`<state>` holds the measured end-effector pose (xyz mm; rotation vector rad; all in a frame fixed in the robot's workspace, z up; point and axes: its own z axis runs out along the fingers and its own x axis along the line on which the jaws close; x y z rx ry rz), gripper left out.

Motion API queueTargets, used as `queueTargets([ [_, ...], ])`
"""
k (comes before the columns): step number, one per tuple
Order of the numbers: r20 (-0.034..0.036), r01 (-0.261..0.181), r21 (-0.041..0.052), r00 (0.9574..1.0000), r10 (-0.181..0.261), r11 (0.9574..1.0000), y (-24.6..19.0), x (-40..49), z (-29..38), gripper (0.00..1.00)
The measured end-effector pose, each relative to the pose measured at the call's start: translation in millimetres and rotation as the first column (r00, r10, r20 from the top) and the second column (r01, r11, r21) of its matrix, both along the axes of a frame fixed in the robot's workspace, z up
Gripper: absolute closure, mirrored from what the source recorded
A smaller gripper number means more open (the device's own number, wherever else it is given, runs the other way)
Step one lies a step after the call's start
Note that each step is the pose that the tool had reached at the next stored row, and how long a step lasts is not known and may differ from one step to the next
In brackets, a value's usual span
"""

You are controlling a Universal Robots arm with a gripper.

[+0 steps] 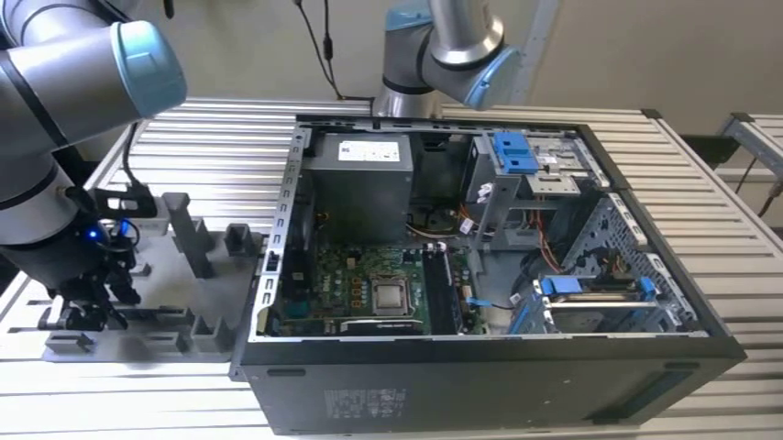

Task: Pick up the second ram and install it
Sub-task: 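Pick up the second ram and move it above second insertion slot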

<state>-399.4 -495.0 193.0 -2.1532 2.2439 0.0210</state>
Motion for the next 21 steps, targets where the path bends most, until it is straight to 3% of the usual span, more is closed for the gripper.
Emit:
queueTargets([
  [5,0.0001,-0.002,-0.0015,1.0,0.002,1.0,0.0,0.0,-0.2,0.58],
  [12,0.0001,-0.002,-0.0021,1.0,0.002,1.0,0.0,0.0,-0.2,0.84],
  [21,0.0001,-0.002,-0.0032,1.0,0.002,1.0,0.0,0.0,-0.2,0.86],
])
